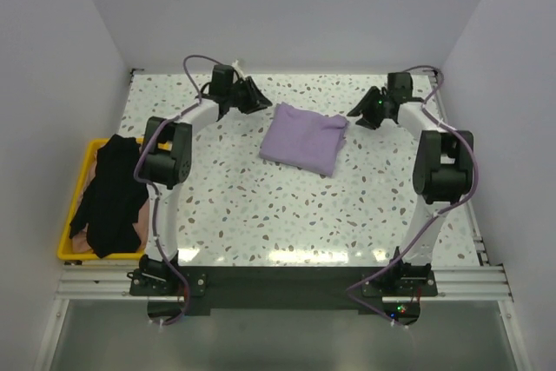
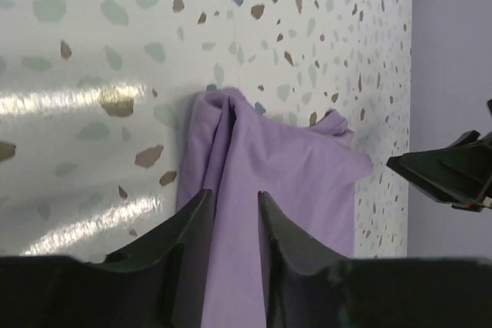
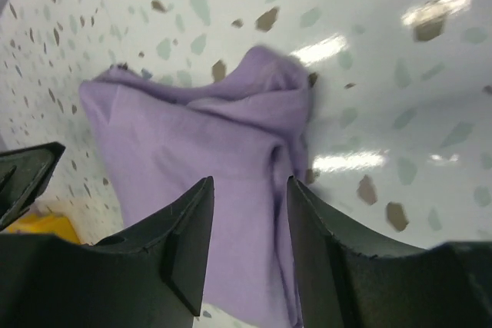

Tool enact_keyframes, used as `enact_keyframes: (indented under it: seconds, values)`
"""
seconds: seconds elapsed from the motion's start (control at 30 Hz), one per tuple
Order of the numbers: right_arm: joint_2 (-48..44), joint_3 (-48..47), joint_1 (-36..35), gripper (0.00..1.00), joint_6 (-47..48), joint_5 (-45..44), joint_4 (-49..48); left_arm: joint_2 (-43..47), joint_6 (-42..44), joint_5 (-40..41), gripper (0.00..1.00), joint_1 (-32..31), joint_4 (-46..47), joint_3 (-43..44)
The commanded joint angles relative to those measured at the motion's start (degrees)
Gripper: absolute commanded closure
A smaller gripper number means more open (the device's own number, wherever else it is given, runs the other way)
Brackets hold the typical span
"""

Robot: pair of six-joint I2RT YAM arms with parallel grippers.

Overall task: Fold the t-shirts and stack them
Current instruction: Fold the tshirt

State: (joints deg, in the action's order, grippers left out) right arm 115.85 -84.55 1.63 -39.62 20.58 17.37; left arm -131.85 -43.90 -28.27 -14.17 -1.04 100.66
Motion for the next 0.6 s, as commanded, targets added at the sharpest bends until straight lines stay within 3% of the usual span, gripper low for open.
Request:
enact_keyframes:
  seconds: [0.0,0.1,0.23,0.57]
  values:
    - [-8.2,0.3,-7.9,0.53,4.0,-9.0,3.3,7.5,2.6,3.2,0.71,-2.3,1.3,-5.0]
    - [-8.6,1.4,-13.3,0.54,4.9,-13.5,3.9,10.1,3.1,4.9,0.79,-4.3,1.8,-9.5]
    - [-5.6,1.4,-16.8,0.58,4.7,-12.7,3.4,10.0,3.3,5.2,0.86,-6.8,1.7,-10.3]
    - [0.2,5.3,-12.8,0.59,4.3,-7.6,0.7,4.9,2.2,6.9,0.94,-6.2,1.1,-10.2]
